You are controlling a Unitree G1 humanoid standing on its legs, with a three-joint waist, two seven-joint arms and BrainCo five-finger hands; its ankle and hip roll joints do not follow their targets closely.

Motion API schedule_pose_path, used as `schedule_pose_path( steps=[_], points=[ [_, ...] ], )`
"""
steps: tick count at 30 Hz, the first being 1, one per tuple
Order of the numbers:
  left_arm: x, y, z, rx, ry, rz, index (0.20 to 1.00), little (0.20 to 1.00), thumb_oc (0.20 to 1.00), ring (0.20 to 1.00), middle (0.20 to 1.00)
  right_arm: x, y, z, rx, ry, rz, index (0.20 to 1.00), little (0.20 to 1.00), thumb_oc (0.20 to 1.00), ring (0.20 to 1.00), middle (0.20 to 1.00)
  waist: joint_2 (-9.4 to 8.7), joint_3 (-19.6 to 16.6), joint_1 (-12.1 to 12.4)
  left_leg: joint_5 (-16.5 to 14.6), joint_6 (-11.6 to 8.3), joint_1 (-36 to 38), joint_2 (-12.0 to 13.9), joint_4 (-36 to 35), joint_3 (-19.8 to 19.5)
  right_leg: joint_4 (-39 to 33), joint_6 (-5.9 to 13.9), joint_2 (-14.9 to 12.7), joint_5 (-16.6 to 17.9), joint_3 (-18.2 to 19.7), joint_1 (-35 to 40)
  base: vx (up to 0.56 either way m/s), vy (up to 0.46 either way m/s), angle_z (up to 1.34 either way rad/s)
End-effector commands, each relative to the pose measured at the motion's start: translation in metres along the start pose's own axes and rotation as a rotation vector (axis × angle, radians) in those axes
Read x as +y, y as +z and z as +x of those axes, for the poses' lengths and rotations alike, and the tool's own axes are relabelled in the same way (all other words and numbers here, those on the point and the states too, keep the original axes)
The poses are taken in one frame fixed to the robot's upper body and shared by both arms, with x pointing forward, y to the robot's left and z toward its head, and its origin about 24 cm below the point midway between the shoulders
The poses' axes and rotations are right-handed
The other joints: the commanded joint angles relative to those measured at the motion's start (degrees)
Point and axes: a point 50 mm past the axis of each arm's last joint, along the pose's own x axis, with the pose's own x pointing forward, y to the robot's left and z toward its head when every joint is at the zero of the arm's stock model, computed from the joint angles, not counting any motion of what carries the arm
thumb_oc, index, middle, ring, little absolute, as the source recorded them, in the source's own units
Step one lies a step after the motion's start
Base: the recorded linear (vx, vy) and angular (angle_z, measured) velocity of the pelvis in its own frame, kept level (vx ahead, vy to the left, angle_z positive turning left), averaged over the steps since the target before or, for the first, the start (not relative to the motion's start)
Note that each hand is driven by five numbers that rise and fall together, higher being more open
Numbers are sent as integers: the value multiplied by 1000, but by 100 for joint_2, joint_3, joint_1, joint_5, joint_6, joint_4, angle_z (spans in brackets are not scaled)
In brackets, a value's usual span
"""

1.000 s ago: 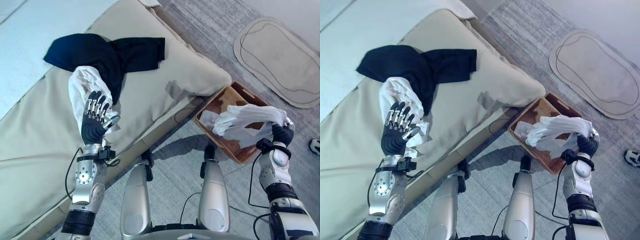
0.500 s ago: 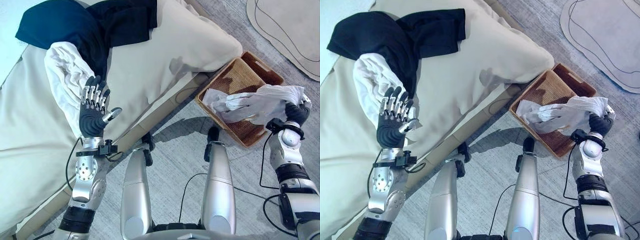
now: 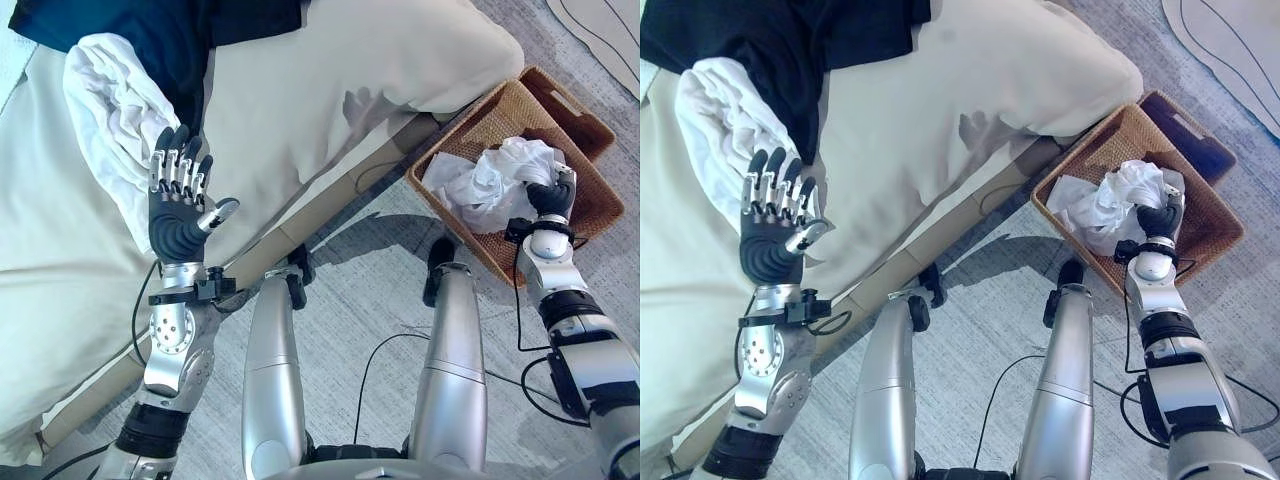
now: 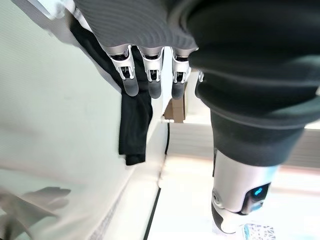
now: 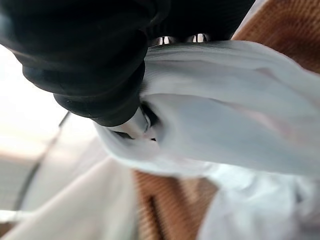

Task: Pick up clothes into the bucket

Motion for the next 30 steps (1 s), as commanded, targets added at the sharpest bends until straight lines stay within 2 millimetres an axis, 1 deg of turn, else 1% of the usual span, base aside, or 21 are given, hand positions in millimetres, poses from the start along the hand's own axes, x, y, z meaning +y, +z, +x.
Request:
schedule_pose_path(
  steps=[1, 2, 3, 4, 5, 8, 9, 10, 11, 13, 15, 18, 19, 22, 23, 24, 26, 27, 28, 29, 30],
  points=[
    [-4, 17, -1, -106, 3, -18, 1000, 1000, 1000, 1000, 1000, -29, -21, 0, 90, -141, -14, 200, 200, 200, 200, 200, 139, -529, -64, -1008, 349, -353, -287, 1012, -7, -512, -104, 201, 533, -171, -214, 0, 0, 0],
    [-5, 17, -1, -105, 2, -18, 1000, 1000, 1000, 1000, 1000, -29, -21, 0, 91, -142, -14, 200, 200, 200, 200, 200, 138, -533, -60, -1007, 349, -356, -288, 1011, -7, -511, -104, 200, 532, -171, -217, 0, 0, 0],
    [-5, 17, -1, -109, 4, -11, 1000, 1000, 1000, 1000, 1000, -33, -24, 0, 104, -164, -8, 200, 200, 200, 200, 200, 141, -539, -61, -1008, 352, -367, -296, 1019, -10, -502, -106, 199, 526, -165, -234, 0, 0, 0],
    [-4, 18, 0, -112, 1, 1, 1000, 1000, 1000, 1000, 1000, -44, -28, 0, 125, -216, 5, 200, 200, 200, 200, 200, 135, -550, -69, -1009, 357, -375, -303, 1006, -7, -509, -105, 196, 517, -160, -243, 0, 0, 0],
    [-4, 18, 0, -112, 0, 1, 1000, 1000, 1000, 1000, 1000, -44, -28, 0, 125, -217, 6, 200, 200, 200, 200, 200, 134, -551, -66, -1008, 358, -376, -303, 1006, -6, -509, -105, 196, 517, -160, -245, 0, 0, 0],
    [-2, 19, -1, -114, 5, 13, 1000, 1000, 1000, 1000, 1000, -55, -32, -1, 135, -257, -14, 200, 200, 200, 200, 200, 112, -593, -90, -1005, 367, -391, -320, 987, 6, -521, -104, 214, 528, -146, -267, 0, 0, 0],
    [-2, 19, -1, -114, 2, 16, 1000, 1000, 1000, 1000, 1000, -57, -33, -1, 133, -260, -26, 467, 467, 467, 467, 467, 100, -609, -95, -1003, 368, -404, -320, 987, 8, -527, -102, 221, 534, -145, -279, 0, 0, 0],
    [-2, 19, -1, -113, 2, 19, 1000, 1000, 1000, 1000, 1000, -58, -33, -1, 131, -258, -31, 677, 677, 677, 677, 677, 88, -623, -102, -1003, 371, -410, -321, 987, 8, -541, -99, 229, 546, -142, -283, 0, 0, 0],
    [-1, 20, -1, -115, 5, 18, 1000, 1000, 1000, 1000, 1000, -59, -34, -1, 132, -253, -40, 1000, 1000, 1000, 1000, 1000, 72, -633, -111, -1001, 370, -417, -315, 984, 6, -554, -99, 234, 553, -136, -287, 0, 0, 0],
    [-1, 20, -1, -113, 3, 15, 1000, 1000, 1000, 1000, 1000, -61, -35, -1, 136, -245, -51, 1000, 1000, 1000, 1000, 1000, 49, -661, -114, -1002, 376, -428, -306, 981, 4, -572, -101, 240, 565, -132, -297, 0, 0, 0],
    [0, 19, 0, -115, 13, 13, 1000, 1000, 1000, 1000, 1000, -58, -35, -2, 136, -233, -32, 1000, 1000, 1000, 1000, 1000, 22, -674, -127, -995, 377, -413, -292, 949, 17, -637, -98, 238, 603, -135, -270, 0, 0, 0],
    [1, 21, 2, -125, 15, 23, 1000, 1000, 1000, 1000, 1000, -45, -35, -3, 141, -183, -14, 1000, 1000, 1000, 1000, 1000, -14, -700, -117, -905, 355, -319, -303, 730, 72, -882, -81, 192, 696, -165, -147, 0, 0, 0],
    [1, 21, 2, -125, 15, 23, 1000, 1000, 1000, 1000, 1000, -45, -35, -3, 141, -183, -14, 1000, 1000, 1000, 1000, 1000, -17, -696, -120, -898, 356, -308, -304, 718, 73, -893, -81, 191, 702, -166, -137, 0, 0, 0],
    [3, 19, 2, -121, 23, 23, 1000, 1000, 1000, 1000, 1000, -36, -37, -6, 153, -164, 1, 1000, 1000, 1000, 1000, 1000, -30, -748, -110, -802, 344, -118, -320, 434, 103, -1172, -39, 147, 786, -222, 65, -6, 4, -1],
    [5, 17, 2, -116, 36, 20, 1000, 1000, 1000, 1000, 1000, -29, -39, -8, 158, -145, 15, 1000, 1000, 1000, 1000, 1000, -38, -788, -100, -718, 337, 60, -320, 169, 117, -1411, -5, 119, 863, -272, 246, -20, 13, -5],
    [6, 15, 3, -113, 41, 23, 1000, 1000, 1000, 1000, 1000, -26, -39, -9, 161, -138, 34, 1000, 1000, 1000, 1000, 1000, -43, -815, -88, -656, 330, 190, -327, -12, 126, -1534, 14, 99, 907, -312, 361, -20, 7, -4],
    [7, 12, 3, -102, 50, 18, 1000, 1000, 1000, 1000, 1000, -23, -42, -12, 185, -139, 117, 1000, 1000, 1000, 1000, 1000, -63, -846, -91, -565, 314, 390, -341, -276, 114, -1772, 52, 82, 996, -369, 567, -6, 0, 2],
    [7, 12, 3, -102, 49, 18, 1000, 1000, 1000, 1000, 1000, -23, -43, -12, 186, -139, 118, 1000, 1000, 1000, 1000, 1000, -65, -837, -91, -551, 314, 416, -344, -302, 113, -1795, 52, 80, 1008, -376, 593, -94, 4, 9],
    [11, 6, 3, -76, 69, 25, 1000, 1000, 1000, 1000, 1000, -17, -42, -14, 180, -135, 193, 1000, 1000, 1000, 1000, 1000, -119, -852, -116, -253, 341, 593, -366, -645, 157, -2162, 51, 46, 1303, -482, 799, -13, -2, 12],
    [11, 5, 2, -75, 69, 26, 1000, 1000, 1000, 1000, 1000, -17, -42, -15, 182, -135, 192, 1000, 1000, 1000, 1000, 1000, -111, -870, -104, -405, 293, 687, -362, -647, 113, -2119, 96, 64, 1146, -470, 875, -93, -17, 13],
    [15, -1, 2, -54, 84, 55, 1000, 1000, 1000, 1000, 1000, -12, -44, -19, 176, -122, 241, 1000, 1000, 1000, 1000, 1000, -177, -877, -133, -134, 314, 890, -374, -987, 145, -2530, 97, 29, 1429, -571, 1137, -6, -36, 11]
  ],
)
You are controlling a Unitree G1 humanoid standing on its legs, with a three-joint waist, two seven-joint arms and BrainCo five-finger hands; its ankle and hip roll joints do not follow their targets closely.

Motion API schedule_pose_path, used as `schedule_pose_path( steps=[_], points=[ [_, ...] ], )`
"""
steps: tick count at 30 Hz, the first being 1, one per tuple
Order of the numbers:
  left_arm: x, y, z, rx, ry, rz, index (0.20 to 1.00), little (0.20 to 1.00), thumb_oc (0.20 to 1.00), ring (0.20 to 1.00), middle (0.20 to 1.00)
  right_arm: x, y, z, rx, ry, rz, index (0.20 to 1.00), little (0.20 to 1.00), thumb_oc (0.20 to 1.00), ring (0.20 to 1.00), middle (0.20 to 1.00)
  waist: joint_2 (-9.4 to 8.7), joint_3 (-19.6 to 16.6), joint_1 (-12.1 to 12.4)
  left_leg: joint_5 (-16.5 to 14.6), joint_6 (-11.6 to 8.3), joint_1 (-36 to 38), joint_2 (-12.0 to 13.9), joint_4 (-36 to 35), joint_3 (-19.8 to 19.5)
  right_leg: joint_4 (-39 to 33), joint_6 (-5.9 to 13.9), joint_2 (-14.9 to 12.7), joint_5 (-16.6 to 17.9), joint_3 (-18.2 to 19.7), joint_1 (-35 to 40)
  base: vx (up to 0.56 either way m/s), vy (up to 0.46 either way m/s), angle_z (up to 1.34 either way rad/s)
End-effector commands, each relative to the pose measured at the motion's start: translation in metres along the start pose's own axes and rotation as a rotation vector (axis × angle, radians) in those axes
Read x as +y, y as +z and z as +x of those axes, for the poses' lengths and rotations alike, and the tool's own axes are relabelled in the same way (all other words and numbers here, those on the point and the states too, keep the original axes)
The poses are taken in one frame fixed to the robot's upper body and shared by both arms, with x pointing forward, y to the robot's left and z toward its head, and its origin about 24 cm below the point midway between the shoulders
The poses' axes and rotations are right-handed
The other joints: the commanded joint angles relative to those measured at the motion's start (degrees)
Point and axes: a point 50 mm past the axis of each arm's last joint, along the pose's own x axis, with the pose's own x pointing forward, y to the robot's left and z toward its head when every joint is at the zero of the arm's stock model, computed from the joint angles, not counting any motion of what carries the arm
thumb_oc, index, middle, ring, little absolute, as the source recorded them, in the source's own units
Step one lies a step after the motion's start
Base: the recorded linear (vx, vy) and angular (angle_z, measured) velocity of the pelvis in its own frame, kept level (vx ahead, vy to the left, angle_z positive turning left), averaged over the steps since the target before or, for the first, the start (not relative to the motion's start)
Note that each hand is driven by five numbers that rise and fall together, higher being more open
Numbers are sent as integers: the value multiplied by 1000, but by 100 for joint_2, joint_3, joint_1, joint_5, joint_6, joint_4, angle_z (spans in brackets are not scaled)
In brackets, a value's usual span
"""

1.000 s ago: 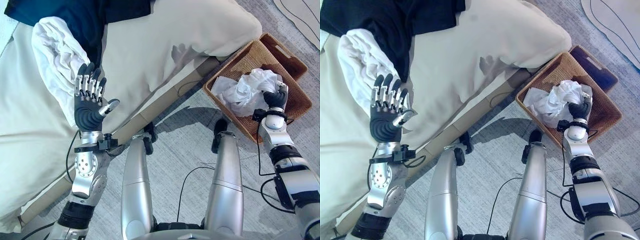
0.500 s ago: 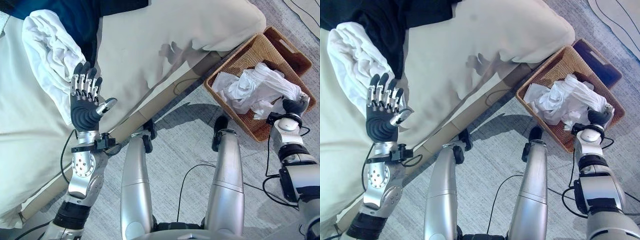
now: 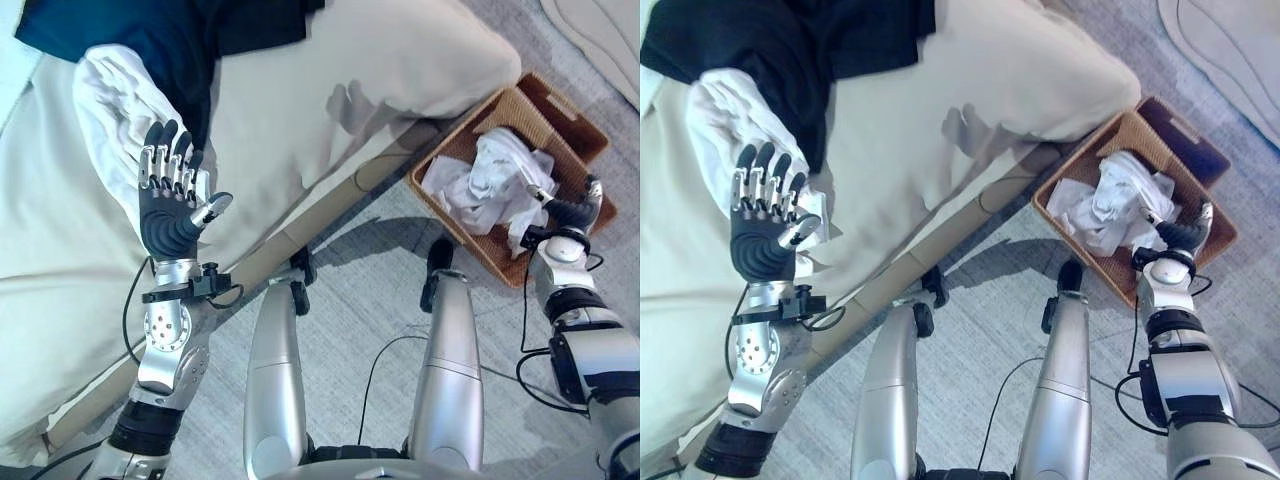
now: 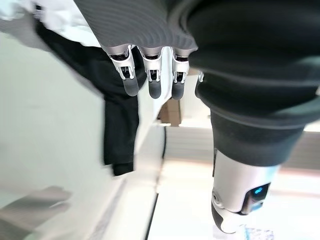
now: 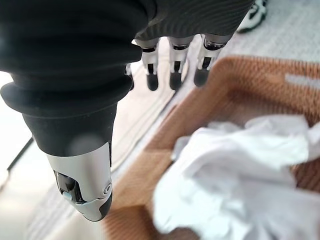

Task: Pick up clothes into the bucket

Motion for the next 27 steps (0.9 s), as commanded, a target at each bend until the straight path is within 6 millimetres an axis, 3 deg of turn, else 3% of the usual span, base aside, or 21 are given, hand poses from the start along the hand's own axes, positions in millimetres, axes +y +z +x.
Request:
schedule_pose_path(
  steps=[1, 7, 15, 21, 27],
  points=[
    [14, -4, -3, -25, 54, 61, 1000, 1000, 1000, 1000, 1000, 1, -22, -14, 19, 9, 102, 1000, 1000, 1000, 1000, 1000, -215, -569, -133, -485, 176, 194, -246, 60, -13, -1426, 30, 108, 1020, -321, 347, -84, -31, 9],
    [24, -19, -8, 37, 93, 147, 1000, 1000, 1000, 1000, 1000, 16, -29, -37, -47, 102, 114, 1000, 1000, 1000, 1000, 1000, -414, -549, -190, -155, 105, 1061, -239, -780, -133, -2232, 126, 92, 1314, -654, 1320, 24, -45, 9],
    [39, -37, -20, 138, 126, 320, 1000, 1000, 1000, 1000, 1000, 40, -53, -93, -63, 323, 206, 1000, 1000, 1000, 1000, 1000, -683, -574, -133, 262, 5, 2357, -246, -1837, -406, -3184, 206, 60, 1528, -1250, 2937, 51, -52, 19],
    [48, -46, -23, 179, 155, 417, 1000, 1000, 1000, 1000, 1000, 55, -58, -119, -62, 460, 201, 1000, 1000, 1000, 1000, 1000, -822, -683, -11, 343, 11, 2942, -247, -2120, -530, -3476, 231, 49, 1547, -1489, 3662, 88, -35, 18],
    [61, -55, -22, 194, 171, 711, 1000, 1000, 1000, 1000, 1000, 78, -47, -145, -163, 647, 114, 1000, 1000, 1000, 1000, 1000, -970, -821, 195, 204, 17, 3334, -253, -2043, -613, -3568, 261, 50, 1442, -1673, 4267, 88, 3, 17]
  ],
)
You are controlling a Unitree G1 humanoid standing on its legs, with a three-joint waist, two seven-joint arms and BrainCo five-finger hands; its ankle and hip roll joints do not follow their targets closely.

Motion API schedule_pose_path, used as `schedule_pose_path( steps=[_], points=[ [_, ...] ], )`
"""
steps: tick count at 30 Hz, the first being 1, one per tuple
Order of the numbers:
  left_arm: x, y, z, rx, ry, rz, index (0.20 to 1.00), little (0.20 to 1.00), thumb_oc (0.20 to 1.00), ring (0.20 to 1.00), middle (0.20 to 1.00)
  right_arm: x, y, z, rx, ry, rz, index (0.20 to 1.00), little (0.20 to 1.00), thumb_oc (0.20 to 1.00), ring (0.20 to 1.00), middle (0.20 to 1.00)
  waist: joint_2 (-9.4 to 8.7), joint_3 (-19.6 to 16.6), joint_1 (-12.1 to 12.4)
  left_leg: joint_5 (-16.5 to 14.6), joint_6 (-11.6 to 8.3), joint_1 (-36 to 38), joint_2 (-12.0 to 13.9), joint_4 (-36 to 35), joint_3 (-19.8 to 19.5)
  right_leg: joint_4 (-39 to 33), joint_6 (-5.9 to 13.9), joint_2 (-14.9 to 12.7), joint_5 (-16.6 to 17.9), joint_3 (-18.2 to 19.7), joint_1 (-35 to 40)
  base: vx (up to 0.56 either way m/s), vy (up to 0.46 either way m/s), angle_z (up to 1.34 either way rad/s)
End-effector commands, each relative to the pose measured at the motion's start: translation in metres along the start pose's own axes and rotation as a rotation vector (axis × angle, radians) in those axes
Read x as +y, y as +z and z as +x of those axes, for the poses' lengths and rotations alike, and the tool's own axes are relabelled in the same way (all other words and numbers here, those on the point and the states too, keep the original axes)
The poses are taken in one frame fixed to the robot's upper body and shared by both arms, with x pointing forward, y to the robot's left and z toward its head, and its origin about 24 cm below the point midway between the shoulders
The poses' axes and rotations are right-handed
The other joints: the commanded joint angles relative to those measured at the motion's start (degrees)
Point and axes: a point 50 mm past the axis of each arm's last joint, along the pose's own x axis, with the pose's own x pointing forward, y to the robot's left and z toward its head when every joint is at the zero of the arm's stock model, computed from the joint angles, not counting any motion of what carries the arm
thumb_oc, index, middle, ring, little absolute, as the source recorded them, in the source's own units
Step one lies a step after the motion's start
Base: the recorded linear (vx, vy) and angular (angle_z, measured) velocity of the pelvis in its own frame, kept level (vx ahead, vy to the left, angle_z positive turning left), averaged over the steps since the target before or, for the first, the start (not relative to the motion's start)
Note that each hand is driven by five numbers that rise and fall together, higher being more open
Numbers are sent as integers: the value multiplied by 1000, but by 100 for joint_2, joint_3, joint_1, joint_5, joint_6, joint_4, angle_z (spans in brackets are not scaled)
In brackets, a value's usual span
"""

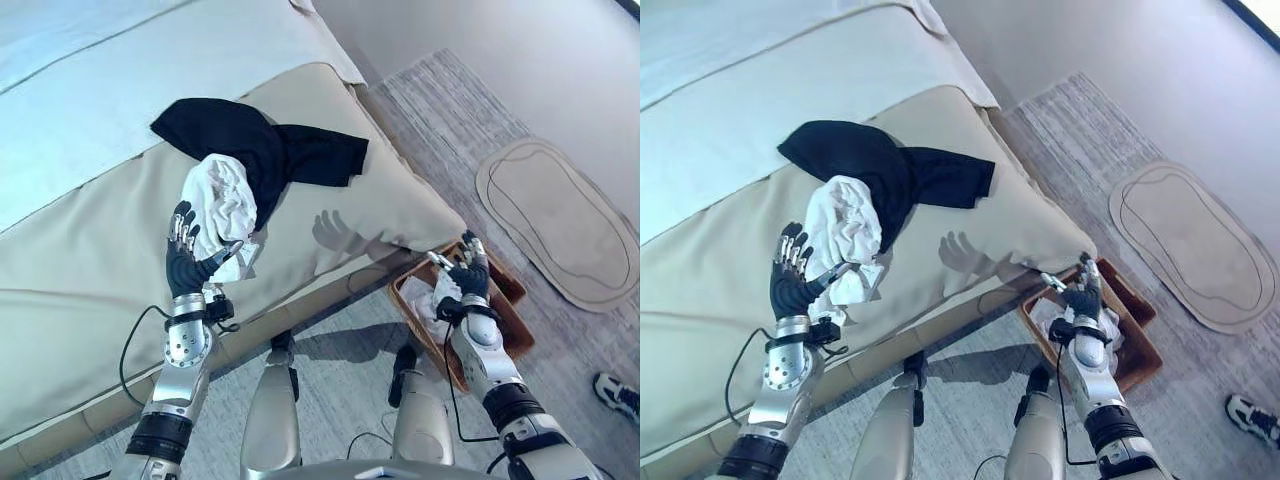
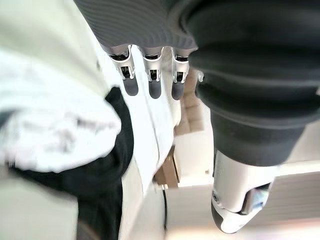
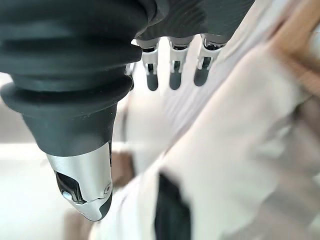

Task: Pick up clothes into the bucket

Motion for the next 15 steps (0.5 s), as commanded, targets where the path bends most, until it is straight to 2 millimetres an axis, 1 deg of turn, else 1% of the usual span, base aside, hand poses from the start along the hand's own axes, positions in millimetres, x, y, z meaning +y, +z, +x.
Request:
schedule_pose_path(
  steps=[1, 2, 3, 4, 5, 6, 7, 9, 10, 12, 13, 14, 15],
  points=[
    [12, 17, 22, -137, 59, 178, 1000, 1000, 1000, 1000, 1000, 16, 28, 6, -147, 67, 8, 1000, 1000, 1000, 1000, 1000, -330, -41, 118, -478, 59, 163, -115, 318, 36, -1133, 43, 31, 1172, -103, 197, 80, 28, 7],
    [15, 10, 25, -118, 74, 266, 1000, 1000, 1000, 1000, 1000, 27, 30, 4, -154, 103, 31, 1000, 1000, 1000, 1000, 1000, -381, -83, 154, -490, 64, 197, -117, 321, 15, -1147, 52, 38, 1160, -122, 247, 52, 27, 17],
    [17, 5, 27, -99, 77, 299, 1000, 1000, 1000, 1000, 1000, 33, 31, 3, -157, 124, 47, 1000, 1000, 1000, 1000, 1000, -417, -77, 171, -501, 70, 180, -127, 375, 8, -1140, 51, 33, 1155, -132, 265, 32, 28, 19],
    [16, 5, 27, -100, 77, 300, 1000, 1000, 1000, 1000, 1000, 33, 31, 3, -157, 124, 47, 1000, 1000, 1000, 1000, 1000, -419, -74, 169, -506, 71, 175, -129, 385, 5, -1138, 52, 31, 1153, -134, 266, 4, 17, 13],
    [21, 2, 31, -85, 103, 341, 1000, 1000, 1000, 1000, 1000, 41, 34, 1, -168, 163, 62, 1000, 1000, 1000, 1000, 1000, -480, -60, 211, -537, 86, 118, -146, 474, -32, -1118, 45, 41, 1139, -132, 252, -1, 13, 7],
    [21, 2, 31, -86, 104, 341, 1000, 1000, 1000, 1000, 1000, 41, 34, 1, -168, 164, 63, 1000, 1000, 1000, 1000, 1000, -482, -59, 209, -542, 87, 112, -147, 482, -33, -1115, 46, 40, 1138, -132, 249, -44, 23, 6],
    [24, 0, 37, -76, 131, 377, 1000, 1000, 1000, 1000, 1000, 49, 40, 0, -193, 204, 74, 1000, 1000, 1000, 1000, 1000, -529, 18, 229, -567, 95, -5, -175, 649, -70, -1014, 28, 29, 1113, -132, 147, -44, 12, 4],
    [25, 1, 41, -80, 145, 383, 1000, 1000, 1000, 1000, 1000, 52, 43, 0, -204, 217, 75, 1000, 1000, 1000, 1000, 1000, -548, 62, 231, -597, 104, -113, -194, 776, -83, -916, 13, 22, 1081, -118, 82, -94, 51, 2],
    [28, 3, 49, -78, 181, 389, 1000, 1000, 1000, 1000, 1000, 60, 51, 1, -230, 249, 75, 1000, 1000, 1000, 1000, 1000, -580, 235, 236, -657, 129, -377, -230, 1055, -109, -670, -19, 0, 1022, -61, -123, -120, 70, 4],
    [31, 3, 54, -73, 205, 392, 1000, 1000, 1000, 1000, 1000, 63, 55, 3, -245, 261, 73, 1000, 1000, 1000, 1000, 1000, -598, 296, 225, -717, 146, -533, -234, 1227, -107, -526, -39, -6, 963, -26, -278, -135, 70, 5],
    [36, 9, 63, -91, 247, 409, 1000, 1000, 1000, 1000, 1000, 67, 63, 5, -280, 279, 62, 1000, 1000, 1000, 1000, 1000, -625, 497, 212, -801, 166, -831, -262, 1573, -123, -252, -63, -9, 895, 54, -545, -130, 70, 4],
    [36, 10, 63, -92, 248, 408, 1000, 1000, 1000, 1000, 1000, 67, 64, 5, -281, 279, 62, 1000, 1000, 1000, 1000, 1000, -619, 498, 222, -856, 163, -866, -249, 1647, -122, -193, -61, -3, 854, 69, -578, -149, 74, -3],
    [39, 13, 68, -98, 275, 403, 1000, 1000, 1000, 1000, 1000, 69, 69, 6, -304, 283, 58, 1000, 1000, 1000, 1000, 1000, -630, 595, 208, -891, 167, -1055, -260, 1815, -139, -23, -69, -3, 814, 89, -764, -90, 46, -4]
  ],
)
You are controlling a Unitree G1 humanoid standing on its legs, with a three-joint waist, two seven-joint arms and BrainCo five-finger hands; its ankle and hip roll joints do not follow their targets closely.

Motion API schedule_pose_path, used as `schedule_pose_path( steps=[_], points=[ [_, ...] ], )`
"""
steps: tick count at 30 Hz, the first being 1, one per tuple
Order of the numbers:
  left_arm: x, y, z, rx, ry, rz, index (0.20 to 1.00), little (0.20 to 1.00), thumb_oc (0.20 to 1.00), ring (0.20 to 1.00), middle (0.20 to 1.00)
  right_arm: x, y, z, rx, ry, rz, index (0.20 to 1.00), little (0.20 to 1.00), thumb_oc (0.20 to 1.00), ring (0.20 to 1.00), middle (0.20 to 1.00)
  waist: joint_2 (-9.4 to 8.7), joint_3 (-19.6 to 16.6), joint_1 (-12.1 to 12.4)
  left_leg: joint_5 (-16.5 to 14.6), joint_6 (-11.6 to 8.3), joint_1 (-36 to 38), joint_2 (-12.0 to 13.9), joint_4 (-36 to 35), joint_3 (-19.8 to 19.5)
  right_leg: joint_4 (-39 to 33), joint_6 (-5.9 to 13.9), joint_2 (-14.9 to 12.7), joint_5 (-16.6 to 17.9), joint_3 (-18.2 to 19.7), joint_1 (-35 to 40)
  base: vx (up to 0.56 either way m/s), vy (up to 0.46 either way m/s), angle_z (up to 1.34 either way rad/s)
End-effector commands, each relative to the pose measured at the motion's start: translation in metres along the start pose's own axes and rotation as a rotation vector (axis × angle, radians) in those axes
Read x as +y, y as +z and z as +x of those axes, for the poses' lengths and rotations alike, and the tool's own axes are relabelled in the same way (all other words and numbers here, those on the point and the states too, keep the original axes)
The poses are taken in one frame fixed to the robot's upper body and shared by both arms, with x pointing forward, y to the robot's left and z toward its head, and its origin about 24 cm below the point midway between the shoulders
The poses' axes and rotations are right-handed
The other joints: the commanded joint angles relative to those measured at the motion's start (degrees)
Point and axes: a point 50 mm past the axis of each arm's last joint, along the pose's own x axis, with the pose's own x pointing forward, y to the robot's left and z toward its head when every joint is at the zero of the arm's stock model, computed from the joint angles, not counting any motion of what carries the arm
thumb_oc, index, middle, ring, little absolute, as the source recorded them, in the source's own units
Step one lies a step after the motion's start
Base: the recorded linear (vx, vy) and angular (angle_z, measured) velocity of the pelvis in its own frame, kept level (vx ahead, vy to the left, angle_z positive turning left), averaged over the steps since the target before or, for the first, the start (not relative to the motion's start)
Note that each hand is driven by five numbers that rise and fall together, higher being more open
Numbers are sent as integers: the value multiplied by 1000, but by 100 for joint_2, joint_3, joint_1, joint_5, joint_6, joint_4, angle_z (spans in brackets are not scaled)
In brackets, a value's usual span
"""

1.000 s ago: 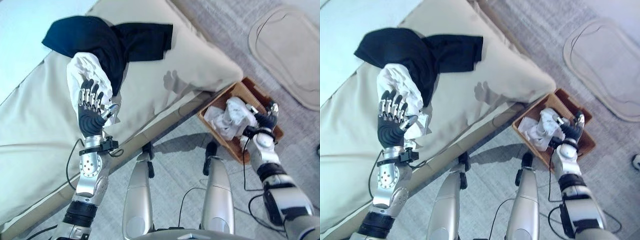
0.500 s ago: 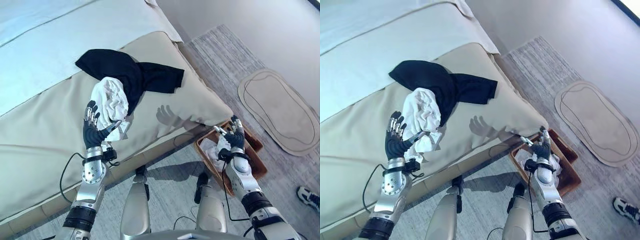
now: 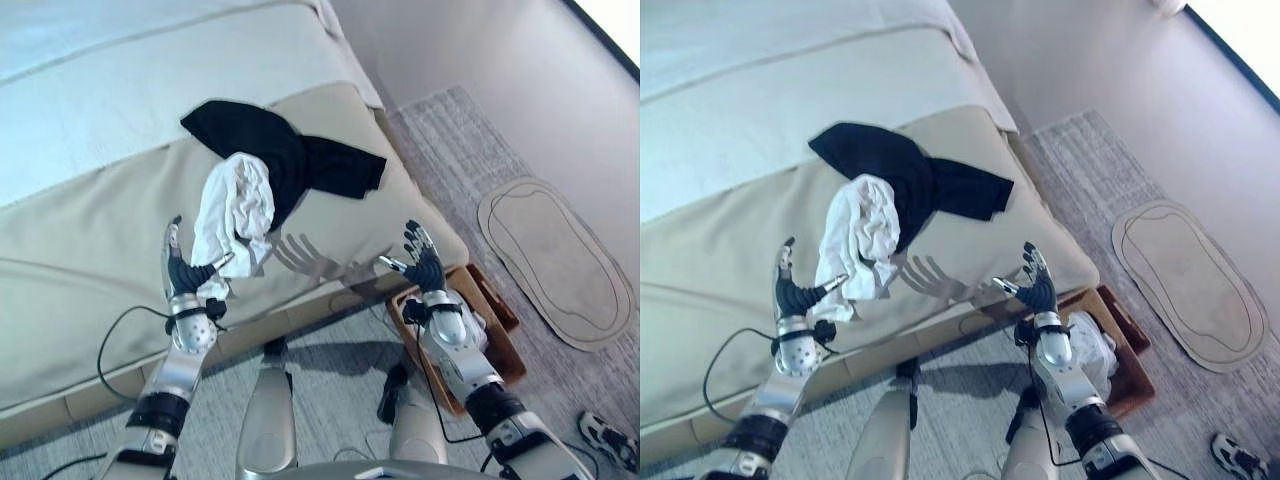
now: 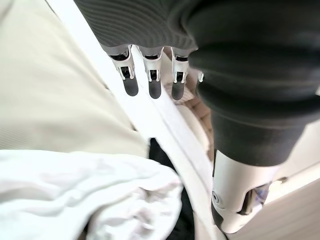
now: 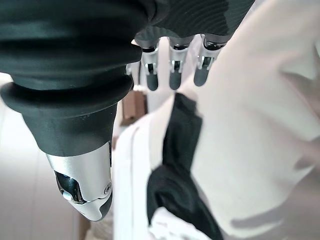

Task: Pick up clothes into the bucket

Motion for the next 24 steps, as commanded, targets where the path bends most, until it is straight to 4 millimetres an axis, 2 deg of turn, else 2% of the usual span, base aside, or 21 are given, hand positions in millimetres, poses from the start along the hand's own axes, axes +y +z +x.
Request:
schedule_pose_path(
  steps=[1, 7, 9, 10, 11, 14, 15, 16, 17, 18, 24],
  points=[
    [28, 21, 35, -103, 161, 24, 1000, 1000, 1000, 1000, 1000, 10, 46, 13, -214, 33, 27, 1000, 1000, 1000, 1000, 1000, -293, 463, -20, -789, 268, -303, -214, 1093, 150, -397, -46, 44, 823, 218, -342, -157, 55, -3],
    [48, 46, 66, -170, 276, 23, 1000, 1000, 1000, 1000, 1000, 11, 65, 23, -289, 23, 1, 1000, 1000, 1000, 1000, 1000, -391, 818, -138, -853, 278, -1331, -213, 1683, 87, 131, -67, 62, 775, 265, -1329, -123, 40, 1],
    [54, 66, 80, -222, 318, 8, 1000, 1000, 1000, 1000, 1000, 9, 71, 26, -312, 14, -3, 1000, 1000, 1000, 1000, 1000, -437, 892, -213, -849, 281, -1725, -235, 1830, 67, 251, -66, 48, 788, 265, -1695, -73, 16, -2],
    [54, 66, 80, -223, 319, 7, 1000, 1000, 1000, 1000, 1000, 9, 71, 26, -313, 14, -2, 1000, 1000, 1000, 1000, 1000, -436, 892, -214, -850, 282, -1742, -237, 1841, 65, 263, -66, 45, 785, 266, -1711, 41, -6, -1],
    [56, 76, 86, -247, 333, -6, 1000, 1000, 1000, 1000, 1000, 8, 74, 27, -326, 12, -11, 1000, 1000, 1000, 1000, 1000, -434, 889, -251, -1038, 255, -1883, -211, 1925, 20, 355, -4, 74, 641, 311, -1875, 59, -3, 8],
    [59, 87, 95, -277, 344, -2, 1000, 1000, 1000, 1000, 1000, 7, 78, 29, -342, 3, -12, 1000, 1000, 1000, 1000, 1000, -445, 889, -296, -1036, 263, -2115, -209, 1961, 3, 390, 5, 61, 659, 332, -2104, -26, 19, 6],
    [60, 91, 96, -286, 351, -7, 1000, 1000, 1000, 1000, 1000, 5, 80, 28, -349, -3, -12, 1000, 1000, 1000, 1000, 1000, -456, 892, -332, -847, 297, -2267, -243, 1922, 35, 328, -55, 38, 820, 299, -2242, -26, 49, -2],
    [61, 99, 99, -311, 353, -13, 1000, 1000, 1000, 1000, 1000, 3, 80, 29, -350, -15, -14, 1000, 1000, 1000, 1000, 1000, -440, 892, -375, -1036, 278, -2346, -235, 2002, 8, 429, 14, 53, 684, 356, -2358, -90, 61, 1],
    [61, 100, 99, -313, 354, -14, 1000, 1000, 1000, 1000, 1000, 3, 81, 29, -352, -17, -13, 1000, 1000, 1000, 1000, 1000, -448, 892, -380, -850, 310, -2445, -260, 1964, 33, 369, -47, 25, 839, 320, -2437, 64, 52, 0],
    [61, 108, 103, -333, 355, -16, 1000, 1000, 1000, 1000, 1000, 2, 81, 29, -354, -20, -20, 1000, 1000, 1000, 1000, 1000, -427, 892, -421, -1060, 290, -2480, -224, 2031, 16, 464, 26, 48, 684, 390, -2510, -1, 48, -3],
    [59, 124, 110, -405, 322, 62, 1000, 1000, 1000, 1000, 1000, -1, 83, 28, -366, -16, -32, 1000, 1000, 1000, 1000, 1000, -403, 892, -557, -1079, 329, -2792, -268, 2141, 55, 565, 45, 17, 713, 507, -2888, 12, 44, -3]
  ],
)
